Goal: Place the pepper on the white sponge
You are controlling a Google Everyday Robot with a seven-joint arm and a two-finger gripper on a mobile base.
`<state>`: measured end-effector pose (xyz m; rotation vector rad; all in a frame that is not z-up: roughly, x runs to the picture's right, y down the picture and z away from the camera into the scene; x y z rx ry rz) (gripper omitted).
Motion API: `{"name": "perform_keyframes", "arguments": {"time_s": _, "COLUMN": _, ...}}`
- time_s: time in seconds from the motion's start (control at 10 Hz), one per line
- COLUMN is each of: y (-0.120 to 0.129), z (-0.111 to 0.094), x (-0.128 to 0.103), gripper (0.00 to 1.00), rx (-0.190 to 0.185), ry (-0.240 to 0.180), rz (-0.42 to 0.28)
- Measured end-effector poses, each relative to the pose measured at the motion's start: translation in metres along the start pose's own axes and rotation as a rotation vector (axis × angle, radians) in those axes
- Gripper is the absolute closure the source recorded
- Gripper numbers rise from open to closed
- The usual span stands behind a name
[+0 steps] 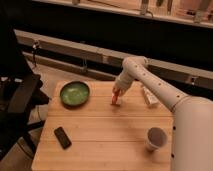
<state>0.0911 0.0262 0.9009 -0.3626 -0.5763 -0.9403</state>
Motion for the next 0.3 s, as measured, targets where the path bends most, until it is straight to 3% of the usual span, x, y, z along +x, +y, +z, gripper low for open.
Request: {"name": "perform_keyframes", "arguments": {"time_s": 0.3, "y": -0.0009, "z": -0.0001, "x": 0.0001, "gripper": 0.2, "rx": 0.003, "ry": 0.001, "rz": -0.006}}
